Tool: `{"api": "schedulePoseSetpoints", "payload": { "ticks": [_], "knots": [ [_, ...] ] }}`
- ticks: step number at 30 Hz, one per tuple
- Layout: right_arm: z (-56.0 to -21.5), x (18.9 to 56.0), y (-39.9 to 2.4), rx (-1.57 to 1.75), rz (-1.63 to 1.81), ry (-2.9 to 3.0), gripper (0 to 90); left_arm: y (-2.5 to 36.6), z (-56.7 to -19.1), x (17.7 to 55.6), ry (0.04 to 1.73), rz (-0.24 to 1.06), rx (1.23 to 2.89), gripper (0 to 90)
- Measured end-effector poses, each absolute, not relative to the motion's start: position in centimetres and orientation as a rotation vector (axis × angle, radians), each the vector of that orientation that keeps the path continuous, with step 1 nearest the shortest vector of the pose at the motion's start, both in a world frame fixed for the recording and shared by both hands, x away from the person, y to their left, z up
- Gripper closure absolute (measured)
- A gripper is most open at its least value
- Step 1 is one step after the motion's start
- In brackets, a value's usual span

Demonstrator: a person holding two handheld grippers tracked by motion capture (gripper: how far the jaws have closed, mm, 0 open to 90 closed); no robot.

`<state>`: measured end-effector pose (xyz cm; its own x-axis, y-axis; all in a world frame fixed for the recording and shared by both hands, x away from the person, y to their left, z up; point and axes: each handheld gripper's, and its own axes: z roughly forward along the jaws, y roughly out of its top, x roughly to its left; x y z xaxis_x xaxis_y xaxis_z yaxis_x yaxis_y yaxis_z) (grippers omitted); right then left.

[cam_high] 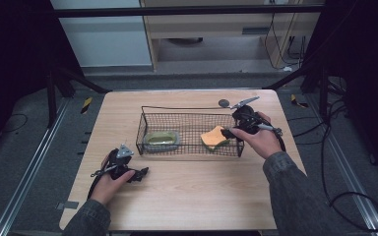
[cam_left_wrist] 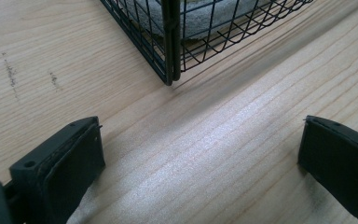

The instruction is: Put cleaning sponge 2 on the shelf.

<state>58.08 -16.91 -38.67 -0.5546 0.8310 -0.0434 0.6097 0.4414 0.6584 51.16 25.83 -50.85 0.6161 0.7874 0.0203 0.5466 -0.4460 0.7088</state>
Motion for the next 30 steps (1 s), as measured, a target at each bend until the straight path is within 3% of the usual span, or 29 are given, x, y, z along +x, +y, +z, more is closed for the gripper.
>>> {"api": "schedulePoseSetpoints", "payload": {
  "ticks": [10,30],
  "knots": [
    [-37.9,56.8,-20.1,1.279,0.904,2.223,7.7,25.8,-50.9,51.2,1.043,0.46,2.163,0.0],
    [-40.8,51.6,-27.1,1.404,0.958,2.056,28.8,25.8,-50.8,51.2,1.042,0.462,2.165,0.0]
  ]
}}
